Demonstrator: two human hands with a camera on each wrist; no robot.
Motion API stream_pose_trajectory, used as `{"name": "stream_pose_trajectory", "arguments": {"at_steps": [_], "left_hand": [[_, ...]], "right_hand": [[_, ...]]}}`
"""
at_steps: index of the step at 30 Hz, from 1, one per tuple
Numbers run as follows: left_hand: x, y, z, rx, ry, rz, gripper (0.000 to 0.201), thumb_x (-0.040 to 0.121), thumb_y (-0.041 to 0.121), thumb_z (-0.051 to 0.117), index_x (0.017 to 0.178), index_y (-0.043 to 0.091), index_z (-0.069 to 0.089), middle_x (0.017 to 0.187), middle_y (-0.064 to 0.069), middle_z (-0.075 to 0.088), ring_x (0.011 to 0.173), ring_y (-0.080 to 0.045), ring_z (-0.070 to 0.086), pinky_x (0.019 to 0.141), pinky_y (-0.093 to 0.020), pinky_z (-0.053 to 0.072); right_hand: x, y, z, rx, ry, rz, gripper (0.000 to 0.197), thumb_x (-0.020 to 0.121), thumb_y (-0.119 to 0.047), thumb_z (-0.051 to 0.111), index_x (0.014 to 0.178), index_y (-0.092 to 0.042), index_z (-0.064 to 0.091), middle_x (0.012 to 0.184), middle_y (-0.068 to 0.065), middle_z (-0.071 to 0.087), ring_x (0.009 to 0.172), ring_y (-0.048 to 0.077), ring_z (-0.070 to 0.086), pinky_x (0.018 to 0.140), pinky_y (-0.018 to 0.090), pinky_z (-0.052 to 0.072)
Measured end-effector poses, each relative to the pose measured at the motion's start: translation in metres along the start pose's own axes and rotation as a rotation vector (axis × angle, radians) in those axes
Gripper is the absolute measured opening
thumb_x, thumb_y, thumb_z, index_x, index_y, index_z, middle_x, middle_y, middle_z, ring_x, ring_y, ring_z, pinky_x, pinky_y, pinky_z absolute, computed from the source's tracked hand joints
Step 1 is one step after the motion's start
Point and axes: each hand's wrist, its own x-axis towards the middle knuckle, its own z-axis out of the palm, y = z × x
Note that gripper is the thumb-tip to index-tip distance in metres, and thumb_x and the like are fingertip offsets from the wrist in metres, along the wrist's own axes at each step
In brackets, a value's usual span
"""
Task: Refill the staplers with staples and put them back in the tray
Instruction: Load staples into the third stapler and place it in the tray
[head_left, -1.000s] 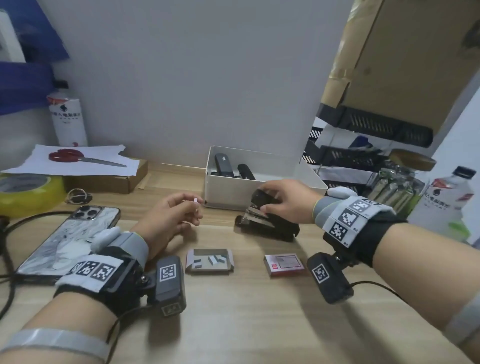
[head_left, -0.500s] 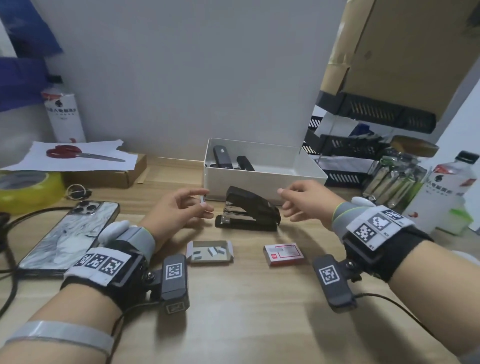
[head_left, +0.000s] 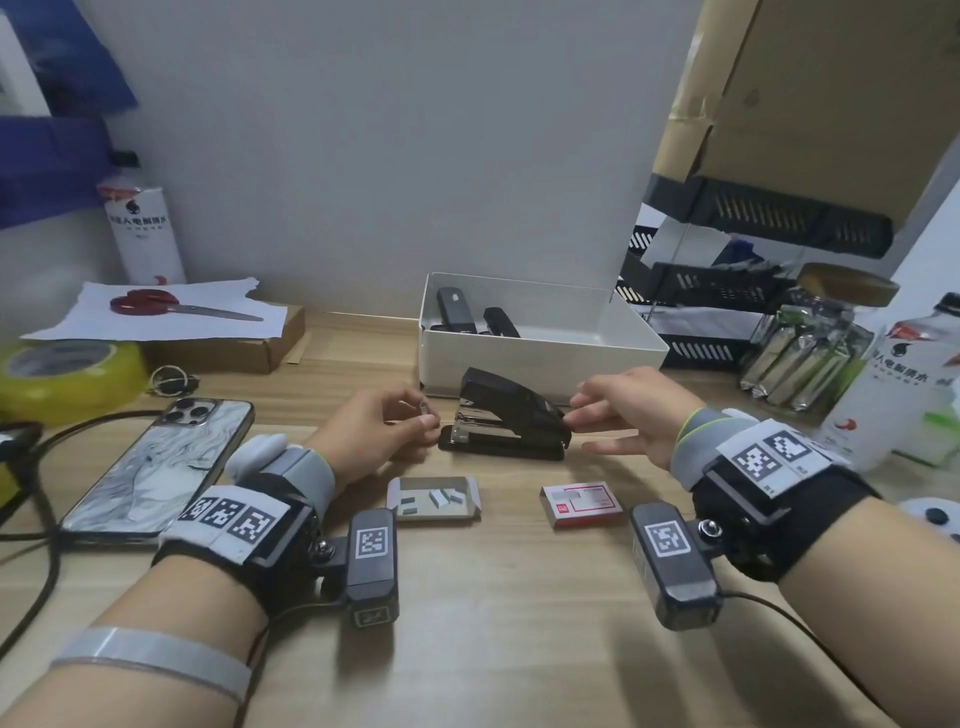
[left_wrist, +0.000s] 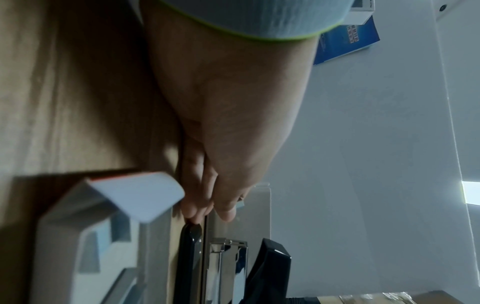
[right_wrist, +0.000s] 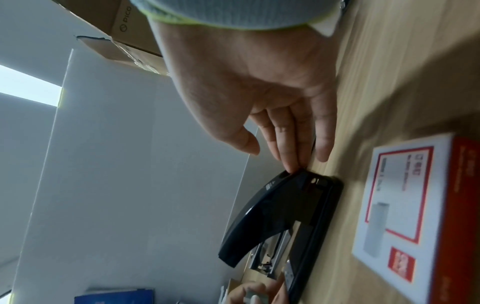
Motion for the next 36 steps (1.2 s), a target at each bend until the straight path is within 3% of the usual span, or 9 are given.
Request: {"name": "stream_pose_trajectory", "arguments": {"at_steps": [3,6,11,13,17,22,30,33,36], "left_hand": [[-0.002,0.002,0.001,0.003,-0.005,-0.009,0.010,0.095,0.015,0.065,0.102,0.007,0.066,0.102,-0.016,0.077,0.073,-0.023,0.071,0.057,-0.025,0.057],[-0.003,0.003,0.000,-0.020,-0.005,-0.022,0.010,0.096,0.016,0.064,0.101,0.008,0.066,0.101,-0.020,0.076,0.066,-0.020,0.068,0.055,-0.025,0.055],[-0.003,0.003,0.002,-0.092,-0.009,0.010,0.007,0.096,0.020,0.064,0.100,0.015,0.065,0.102,-0.013,0.078,0.091,-0.030,0.076,0.060,-0.032,0.056],[-0.004,0.004,0.002,-0.084,-0.036,0.042,0.008,0.096,0.020,0.063,0.102,0.015,0.065,0.101,-0.012,0.078,0.094,-0.034,0.075,0.062,-0.035,0.057],[-0.005,0.008,0.010,-0.178,-0.078,0.056,0.013,0.096,0.012,0.062,0.107,0.005,0.063,0.102,-0.016,0.075,0.094,-0.031,0.077,0.077,-0.045,0.062],[-0.003,0.006,0.009,-0.316,-0.040,-0.003,0.008,0.095,0.010,0.063,0.102,0.004,0.063,0.107,-0.015,0.076,0.097,-0.030,0.076,0.088,-0.038,0.061],[-0.003,0.006,-0.003,-0.401,0.039,-0.093,0.017,0.098,0.009,0.059,0.112,0.001,0.058,0.098,-0.023,0.077,0.092,-0.037,0.077,0.074,-0.035,0.065],[-0.002,0.005,-0.003,-0.388,0.039,-0.102,0.017,0.097,0.010,0.061,0.111,0.002,0.059,0.098,-0.021,0.078,0.089,-0.039,0.077,0.066,-0.032,0.064],[0.000,0.003,-0.005,-0.390,0.071,-0.089,0.017,0.096,0.011,0.063,0.110,0.002,0.059,0.103,-0.017,0.078,0.087,-0.037,0.077,0.060,-0.028,0.063]], "right_hand": [[0.000,-0.001,0.001,0.004,-0.004,0.006,0.026,0.091,-0.017,0.055,0.103,0.003,0.067,0.086,0.015,0.077,0.084,0.020,0.072,0.076,0.042,0.062],[0.000,-0.001,0.002,-0.070,-0.023,-0.016,0.025,0.091,-0.017,0.056,0.106,-0.001,0.067,0.091,0.013,0.077,0.086,0.019,0.071,0.080,0.041,0.060],[0.006,0.000,0.021,-0.519,-0.073,-0.306,0.032,0.080,-0.027,0.075,0.111,-0.022,0.066,0.092,0.002,0.068,0.082,0.019,0.064,0.076,0.031,0.053],[0.006,-0.001,0.032,-0.661,-0.121,-0.399,0.037,0.080,-0.026,0.076,0.115,-0.024,0.064,0.099,0.001,0.071,0.086,0.020,0.065,0.083,0.029,0.052],[0.009,-0.003,0.036,-0.724,-0.118,-0.474,0.028,0.082,-0.025,0.073,0.108,-0.028,0.064,0.098,-0.003,0.071,0.086,0.019,0.063,0.083,0.028,0.051],[0.013,-0.002,0.031,-0.767,-0.133,-0.528,0.027,0.083,-0.028,0.074,0.109,-0.029,0.066,0.093,-0.006,0.067,0.077,0.011,0.058,0.075,0.024,0.043],[0.023,0.001,0.004,-0.796,-0.124,-0.507,0.024,0.083,-0.023,0.073,0.106,-0.028,0.067,0.089,-0.009,0.068,0.085,0.020,0.063,0.074,0.024,0.045],[0.024,0.002,0.006,-0.801,-0.098,-0.499,0.029,0.082,-0.023,0.073,0.108,-0.032,0.062,0.096,-0.007,0.067,0.093,0.020,0.062,0.086,0.029,0.048],[0.012,-0.001,0.015,-0.838,0.131,-0.738,0.031,0.080,-0.029,0.071,0.109,-0.028,0.059,0.100,-0.005,0.061,0.101,0.017,0.053,0.091,0.033,0.043]]}}
